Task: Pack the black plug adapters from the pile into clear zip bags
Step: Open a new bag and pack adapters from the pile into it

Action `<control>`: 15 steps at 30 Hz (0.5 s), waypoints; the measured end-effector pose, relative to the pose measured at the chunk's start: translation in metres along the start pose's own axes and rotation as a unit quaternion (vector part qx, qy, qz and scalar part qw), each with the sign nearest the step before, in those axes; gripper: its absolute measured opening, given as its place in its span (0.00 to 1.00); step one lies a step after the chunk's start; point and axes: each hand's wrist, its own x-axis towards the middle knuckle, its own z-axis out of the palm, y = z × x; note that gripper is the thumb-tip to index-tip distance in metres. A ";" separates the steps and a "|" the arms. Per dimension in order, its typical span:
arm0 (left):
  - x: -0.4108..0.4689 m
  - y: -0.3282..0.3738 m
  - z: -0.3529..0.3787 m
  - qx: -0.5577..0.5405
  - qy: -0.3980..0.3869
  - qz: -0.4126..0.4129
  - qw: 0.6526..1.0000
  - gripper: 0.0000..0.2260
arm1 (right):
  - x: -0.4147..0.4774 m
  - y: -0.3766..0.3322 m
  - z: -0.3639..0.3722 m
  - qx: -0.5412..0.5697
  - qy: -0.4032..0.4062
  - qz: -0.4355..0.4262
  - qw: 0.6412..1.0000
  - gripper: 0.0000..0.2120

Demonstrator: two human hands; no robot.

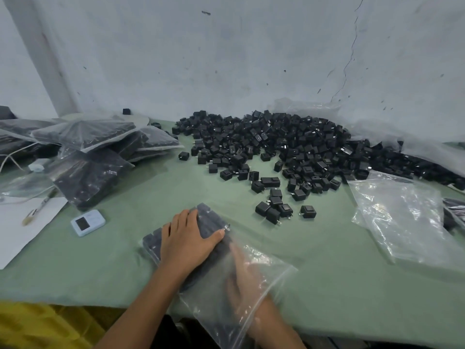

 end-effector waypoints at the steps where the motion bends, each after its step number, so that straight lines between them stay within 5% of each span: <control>1: 0.000 0.000 0.000 0.000 0.000 0.001 1.000 0.44 | -0.015 0.004 -0.012 -0.003 -0.016 -0.002 1.000 0.05; 4: -0.002 -0.002 0.002 0.006 0.004 0.004 1.000 0.45 | -0.065 -0.006 -0.063 -0.047 -0.185 -0.031 0.981 0.18; 6: -0.002 -0.003 0.004 0.005 0.012 0.003 1.000 0.45 | -0.073 -0.023 -0.105 -0.035 -0.241 -0.041 0.969 0.15; 9: -0.001 -0.002 0.006 0.005 0.013 -0.001 1.000 0.45 | -0.050 -0.030 -0.157 -0.054 -0.011 -0.063 0.997 0.13; 11: -0.001 -0.001 0.006 0.005 0.008 -0.003 1.000 0.45 | -0.006 -0.026 -0.164 -0.134 0.104 -0.082 0.982 0.16; 15: -0.001 -0.001 0.004 0.009 -0.006 -0.007 1.000 0.46 | 0.084 -0.006 -0.144 -0.377 0.086 -0.055 0.920 0.16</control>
